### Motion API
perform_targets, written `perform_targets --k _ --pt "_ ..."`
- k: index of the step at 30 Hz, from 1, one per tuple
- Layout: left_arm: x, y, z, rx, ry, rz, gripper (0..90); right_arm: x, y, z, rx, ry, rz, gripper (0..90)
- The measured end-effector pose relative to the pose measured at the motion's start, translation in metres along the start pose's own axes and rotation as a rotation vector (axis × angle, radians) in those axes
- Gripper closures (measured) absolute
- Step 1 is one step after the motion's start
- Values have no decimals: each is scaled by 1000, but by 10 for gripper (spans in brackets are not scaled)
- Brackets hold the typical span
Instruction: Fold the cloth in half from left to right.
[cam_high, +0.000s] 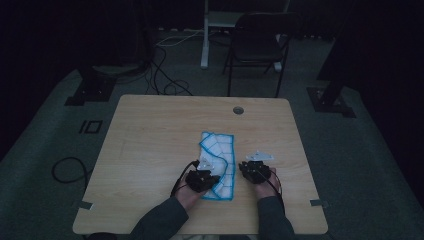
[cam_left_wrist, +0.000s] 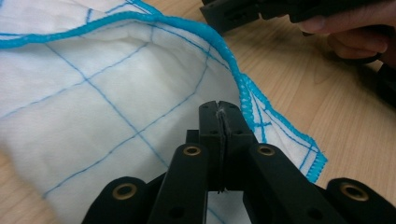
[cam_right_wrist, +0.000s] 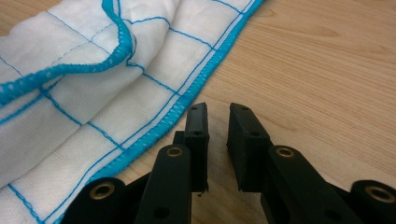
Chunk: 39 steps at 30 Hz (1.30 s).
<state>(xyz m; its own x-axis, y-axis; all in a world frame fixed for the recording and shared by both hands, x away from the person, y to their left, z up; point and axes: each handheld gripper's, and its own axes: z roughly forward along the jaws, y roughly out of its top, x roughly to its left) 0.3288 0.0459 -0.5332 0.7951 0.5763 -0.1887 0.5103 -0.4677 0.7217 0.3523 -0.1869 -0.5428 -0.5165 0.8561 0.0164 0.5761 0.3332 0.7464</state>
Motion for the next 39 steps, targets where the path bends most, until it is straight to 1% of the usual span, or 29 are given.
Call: perform_targets --k 4,6,8,11,13,14,19,22,26,31,34,35,38,39 --pt "-5 1 4 12 -14 20 874 0 0 0 -3 -1 -1 784" --pt "-7 0 6 15 -13 25 869 0 0 -1 -4 0 0 784" --pt "-7 0 7 15 -23 21 859 -1 1 -2 -11 6 3 783" --pt "-8 1 6 12 -20 39 850 -1 3 -4 -25 13 11 782" --pt "-6 1 4 9 -12 38 842 0 5 -4 -32 16 8 779" --pt "-5 1 4 6 -7 35 839 1 6 -4 -34 17 5 776" --pt "3 1 -5 -28 48 23 819 5 10 -5 -48 27 -8 752" --pt "12 -1 -13 -47 92 11 816 6 14 -7 -60 31 -18 741" --pt "24 -6 -19 -48 146 3 815 10 20 -6 -73 43 -32 735" --pt "35 -13 -25 -49 164 -26 815 20 28 -1 -91 65 -58 730" --pt "38 -16 -28 -47 171 -32 814 26 35 3 -97 78 -76 729" --pt "38 -17 -29 -48 175 -28 814 27 37 4 -98 80 -85 729" --pt "41 -20 -30 -53 183 -44 814 34 44 9 -101 93 -104 726" --pt "42 -21 -31 -48 185 -41 814 36 46 11 -102 96 -108 725"
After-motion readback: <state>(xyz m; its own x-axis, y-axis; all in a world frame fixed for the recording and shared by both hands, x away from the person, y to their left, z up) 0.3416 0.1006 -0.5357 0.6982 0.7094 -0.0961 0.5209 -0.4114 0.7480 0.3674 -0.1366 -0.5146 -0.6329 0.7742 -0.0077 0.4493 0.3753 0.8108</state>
